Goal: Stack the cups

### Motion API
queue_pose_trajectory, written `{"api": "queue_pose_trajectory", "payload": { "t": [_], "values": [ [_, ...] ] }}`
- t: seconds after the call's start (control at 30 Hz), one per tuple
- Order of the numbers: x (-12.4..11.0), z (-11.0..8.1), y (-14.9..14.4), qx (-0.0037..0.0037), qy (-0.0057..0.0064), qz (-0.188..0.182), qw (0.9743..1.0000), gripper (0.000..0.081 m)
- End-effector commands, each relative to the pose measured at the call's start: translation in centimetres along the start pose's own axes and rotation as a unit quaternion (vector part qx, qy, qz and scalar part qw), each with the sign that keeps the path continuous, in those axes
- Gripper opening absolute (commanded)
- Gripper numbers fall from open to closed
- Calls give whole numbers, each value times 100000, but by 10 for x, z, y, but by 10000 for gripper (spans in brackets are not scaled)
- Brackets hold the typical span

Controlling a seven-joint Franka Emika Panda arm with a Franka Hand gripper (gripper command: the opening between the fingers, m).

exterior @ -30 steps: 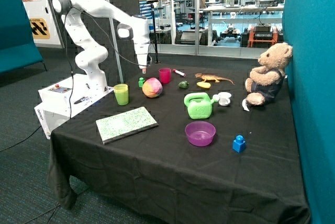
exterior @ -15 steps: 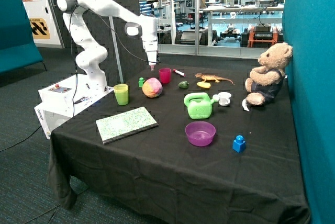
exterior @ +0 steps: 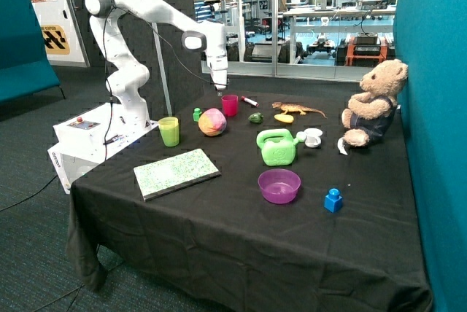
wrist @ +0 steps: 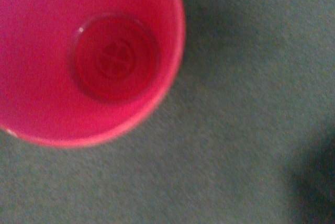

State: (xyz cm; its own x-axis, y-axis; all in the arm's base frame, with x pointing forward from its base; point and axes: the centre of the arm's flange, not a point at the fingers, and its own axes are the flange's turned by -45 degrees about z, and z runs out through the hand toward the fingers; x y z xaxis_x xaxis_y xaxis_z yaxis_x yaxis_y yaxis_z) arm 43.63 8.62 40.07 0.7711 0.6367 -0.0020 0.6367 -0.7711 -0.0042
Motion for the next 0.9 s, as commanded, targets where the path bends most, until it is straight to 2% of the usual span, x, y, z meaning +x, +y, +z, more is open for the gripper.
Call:
{"api": "queue_pose_trajectory", "payload": {
  "t": [0.0, 0.3, 0.63, 0.67, 0.73, 0.83, 0.87],
  "values": [
    [22, 5, -18, -211, 95, -1697, 99985, 588],
    [39, 12, -30, -212, 94, -2416, 99971, 567],
    [48, 21, -45, -212, 92, -3353, 99943, 490],
    [49, 23, -47, -213, 92, -3456, 99940, 535],
    [51, 25, -49, -213, 92, -3492, 99939, 568],
    [53, 27, -50, -213, 92, -3497, 99939, 586],
    [55, 27, -50, -213, 92, -3471, 99939, 538]
  ]
}}
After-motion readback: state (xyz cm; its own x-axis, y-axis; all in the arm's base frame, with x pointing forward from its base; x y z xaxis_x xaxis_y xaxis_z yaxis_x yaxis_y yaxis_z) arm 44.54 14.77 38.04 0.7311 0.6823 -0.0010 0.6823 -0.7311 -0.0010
